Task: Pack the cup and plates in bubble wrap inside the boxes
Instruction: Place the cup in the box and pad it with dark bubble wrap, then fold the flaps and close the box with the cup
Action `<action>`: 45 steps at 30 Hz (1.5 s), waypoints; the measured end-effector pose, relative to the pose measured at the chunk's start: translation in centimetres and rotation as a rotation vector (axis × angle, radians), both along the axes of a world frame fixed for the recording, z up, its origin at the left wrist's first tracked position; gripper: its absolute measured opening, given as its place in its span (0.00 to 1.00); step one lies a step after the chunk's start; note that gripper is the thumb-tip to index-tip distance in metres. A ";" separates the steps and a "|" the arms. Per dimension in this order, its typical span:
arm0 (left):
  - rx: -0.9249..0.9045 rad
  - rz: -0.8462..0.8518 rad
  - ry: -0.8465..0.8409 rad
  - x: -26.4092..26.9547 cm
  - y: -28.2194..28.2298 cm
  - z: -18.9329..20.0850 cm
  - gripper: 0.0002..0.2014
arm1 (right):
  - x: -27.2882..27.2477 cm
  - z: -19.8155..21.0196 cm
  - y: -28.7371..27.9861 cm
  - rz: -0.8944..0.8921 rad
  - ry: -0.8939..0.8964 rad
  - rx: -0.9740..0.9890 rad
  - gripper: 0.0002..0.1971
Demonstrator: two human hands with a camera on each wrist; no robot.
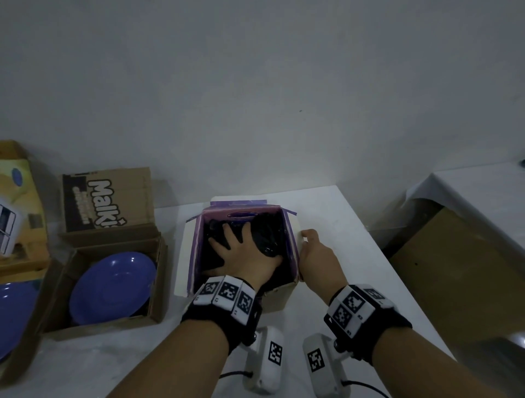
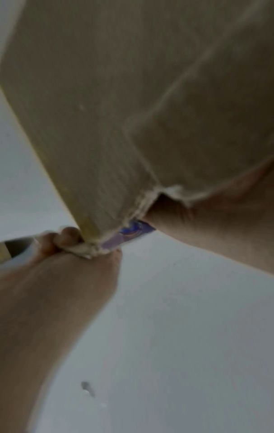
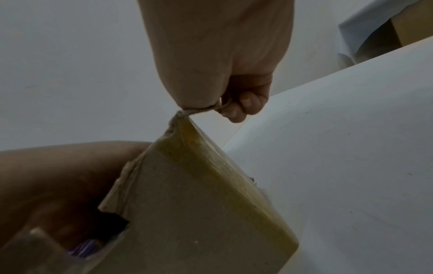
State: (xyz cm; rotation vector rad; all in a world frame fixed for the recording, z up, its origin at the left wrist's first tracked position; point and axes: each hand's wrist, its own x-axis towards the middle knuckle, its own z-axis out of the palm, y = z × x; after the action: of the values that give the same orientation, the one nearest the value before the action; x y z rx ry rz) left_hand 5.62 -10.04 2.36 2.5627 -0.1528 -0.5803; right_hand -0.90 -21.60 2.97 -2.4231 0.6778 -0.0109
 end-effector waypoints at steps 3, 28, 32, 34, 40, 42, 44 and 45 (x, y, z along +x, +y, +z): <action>-0.083 -0.018 0.000 1.3 1.9 0.6 0.55 | 0.0 0.0 -0.2 -0.016 -0.012 0.013 0.17; -0.262 0.251 -0.327 5.4 12.9 2.8 0.22 | 1.2 -0.2 1.6 0.032 -0.280 0.151 0.20; -0.497 0.229 -0.254 6.4 12.9 3.5 0.15 | 1.4 -0.3 2.0 0.082 -0.278 0.068 0.21; -0.583 0.205 -0.149 6.7 12.2 3.0 0.14 | 1.5 -0.5 2.1 0.084 -0.271 0.056 0.22; -0.412 0.048 -0.042 7.3 10.8 0.8 0.20 | 1.3 -0.7 1.9 0.116 -0.220 0.034 0.23; -0.560 0.032 0.083 7.5 10.7 0.7 0.20 | 1.3 -0.7 1.8 0.120 -0.217 0.028 0.23; -0.689 0.054 0.138 8.0 10.8 0.5 0.24 | 1.3 -0.7 1.9 0.109 -0.220 0.028 0.23; -0.739 0.070 0.150 8.2 10.8 0.3 0.26 | 1.2 -0.8 1.9 0.104 -0.223 0.027 0.23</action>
State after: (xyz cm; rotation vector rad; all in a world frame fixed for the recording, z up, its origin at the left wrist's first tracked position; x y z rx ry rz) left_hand 13.87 0.78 2.69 1.7975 -0.1828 -0.5555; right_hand 0.35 -19.67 2.18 -2.3816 0.4478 -0.2247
